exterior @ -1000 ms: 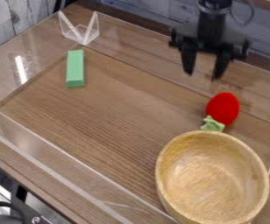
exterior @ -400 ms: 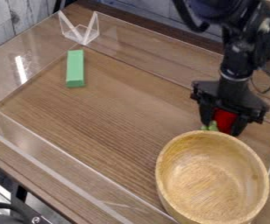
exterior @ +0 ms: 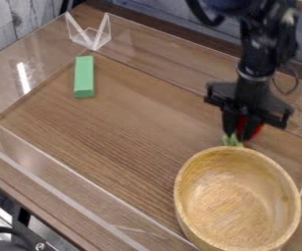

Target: Move the red object to the left side of the table

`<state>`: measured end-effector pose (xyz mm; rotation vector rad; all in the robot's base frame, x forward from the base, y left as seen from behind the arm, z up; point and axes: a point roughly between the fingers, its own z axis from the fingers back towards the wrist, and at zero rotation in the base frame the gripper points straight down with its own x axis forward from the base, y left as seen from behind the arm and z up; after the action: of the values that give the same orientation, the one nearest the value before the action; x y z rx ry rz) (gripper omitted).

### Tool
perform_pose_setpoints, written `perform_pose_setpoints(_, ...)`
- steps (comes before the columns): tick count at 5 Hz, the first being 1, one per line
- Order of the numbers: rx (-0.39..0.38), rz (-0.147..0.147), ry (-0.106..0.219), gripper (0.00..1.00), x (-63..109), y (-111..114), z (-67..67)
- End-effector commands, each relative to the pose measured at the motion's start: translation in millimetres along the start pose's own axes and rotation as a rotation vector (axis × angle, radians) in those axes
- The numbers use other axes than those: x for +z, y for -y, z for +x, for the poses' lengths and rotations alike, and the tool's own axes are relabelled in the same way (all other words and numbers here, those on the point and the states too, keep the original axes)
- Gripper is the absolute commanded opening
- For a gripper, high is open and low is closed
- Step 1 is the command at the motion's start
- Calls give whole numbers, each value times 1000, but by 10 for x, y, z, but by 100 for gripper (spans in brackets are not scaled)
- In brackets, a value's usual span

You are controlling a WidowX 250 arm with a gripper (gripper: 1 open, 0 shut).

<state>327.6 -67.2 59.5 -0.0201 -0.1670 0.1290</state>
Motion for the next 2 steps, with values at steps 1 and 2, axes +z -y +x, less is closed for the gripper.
perform_pose_setpoints(1,36,-25,108,0,376,-125,114)
perform_pose_setpoints(2,79,-3,126,0,420,-331,90)
